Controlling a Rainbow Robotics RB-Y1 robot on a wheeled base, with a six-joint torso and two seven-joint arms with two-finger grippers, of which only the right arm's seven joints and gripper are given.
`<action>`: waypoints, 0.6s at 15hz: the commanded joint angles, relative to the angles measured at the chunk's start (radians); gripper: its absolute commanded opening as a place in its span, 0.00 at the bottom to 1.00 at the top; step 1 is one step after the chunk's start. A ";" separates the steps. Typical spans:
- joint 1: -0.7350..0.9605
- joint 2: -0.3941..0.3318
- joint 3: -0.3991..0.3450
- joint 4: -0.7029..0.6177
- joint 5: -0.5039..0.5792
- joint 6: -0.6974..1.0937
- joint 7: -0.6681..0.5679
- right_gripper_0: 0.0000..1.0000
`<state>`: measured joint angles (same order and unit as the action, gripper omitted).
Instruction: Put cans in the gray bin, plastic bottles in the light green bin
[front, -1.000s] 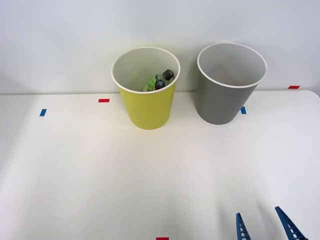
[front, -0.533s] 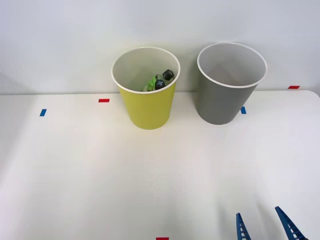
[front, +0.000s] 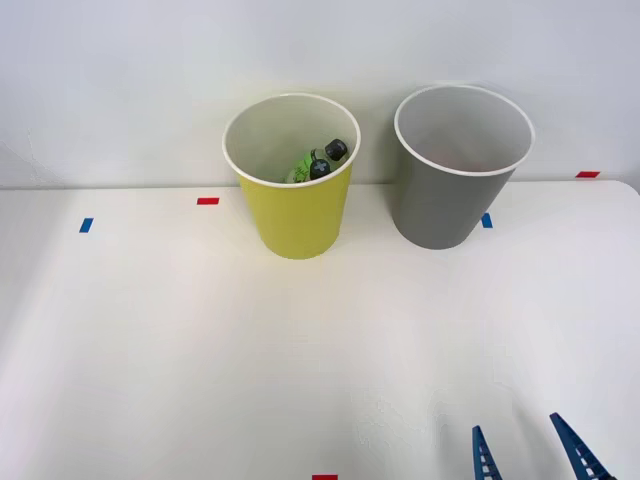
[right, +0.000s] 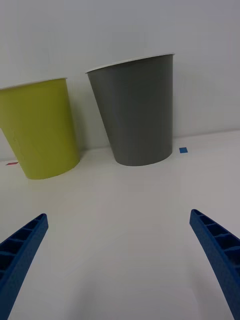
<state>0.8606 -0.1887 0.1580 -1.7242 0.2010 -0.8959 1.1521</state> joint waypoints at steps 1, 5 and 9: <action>0.000 0.000 0.000 0.000 0.000 0.000 0.000 0.98; 0.000 0.000 0.000 0.000 0.000 0.000 0.000 0.98; 0.000 0.000 0.000 0.000 0.000 0.000 0.000 0.98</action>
<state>0.8606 -0.1887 0.1580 -1.7242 0.2010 -0.8959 1.1520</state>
